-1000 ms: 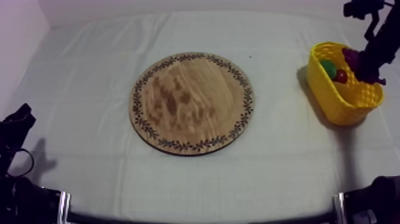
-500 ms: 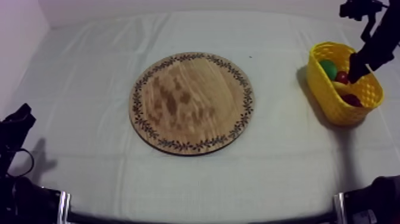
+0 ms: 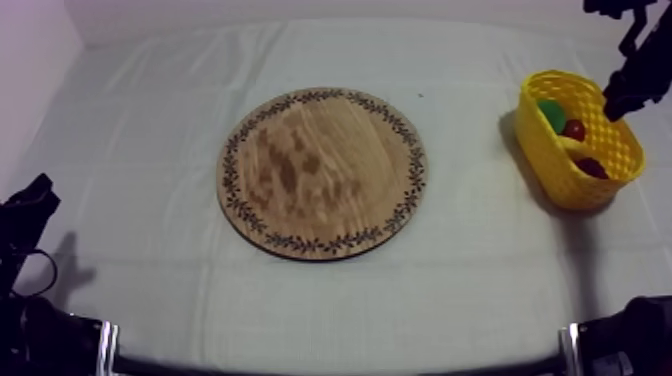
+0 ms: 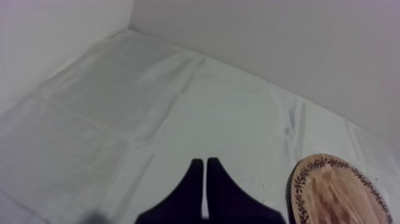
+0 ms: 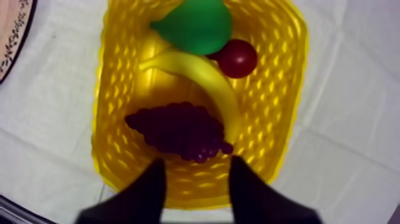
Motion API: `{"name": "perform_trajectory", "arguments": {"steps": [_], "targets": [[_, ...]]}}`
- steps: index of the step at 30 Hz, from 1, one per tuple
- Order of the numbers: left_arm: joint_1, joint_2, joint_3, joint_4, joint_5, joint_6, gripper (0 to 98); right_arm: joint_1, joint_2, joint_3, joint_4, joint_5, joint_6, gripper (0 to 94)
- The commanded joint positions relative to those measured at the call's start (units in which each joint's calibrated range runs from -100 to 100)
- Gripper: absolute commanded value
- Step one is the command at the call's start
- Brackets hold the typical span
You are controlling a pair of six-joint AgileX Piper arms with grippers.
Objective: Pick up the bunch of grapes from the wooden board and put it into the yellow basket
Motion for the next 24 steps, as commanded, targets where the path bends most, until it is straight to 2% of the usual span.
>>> {"name": "perform_trajectory", "arguments": {"steps": [1, 7, 10, 13, 18, 20, 24], "targets": [[-0.01, 0.03, 0.04, 0.01, 0.03, -0.01, 0.0, -0.43, -2.56, 1.18, -0.07, -1.14, -0.28, 20.2], [-0.01, 0.03, 0.04, 0.01, 0.03, -0.01, 0.0, -0.94, -10.04, 6.92, -0.08, -5.9, -2.28, 9.7], [-0.01, 0.03, 0.04, 0.01, 0.03, -0.01, 0.0, -1.51, -14.69, 11.01, 0.41, -9.05, -4.79, 4.0], [-0.01, 0.03, 0.04, 0.01, 0.03, -0.01, 0.0, -2.22, -19.93, 15.3, 1.45, -13.14, -7.18, 1.9], [-0.01, 0.03, 0.04, 0.01, 0.03, -0.01, 0.0, -1.47, -29.59, 23.83, 1.03, -22.65, -9.62, 0.7], [-0.01, 0.03, 0.04, 0.01, 0.03, -0.01, 0.0, -1.15, -33.66, 27.32, -0.28, -25.9, -11.04, 0.6], [-0.01, 0.03, 0.04, 0.01, 0.03, -0.01, 0.0, 0.44, -41.59, 34.14, -5.04, -30.36, -14.26, 0.5]]}}
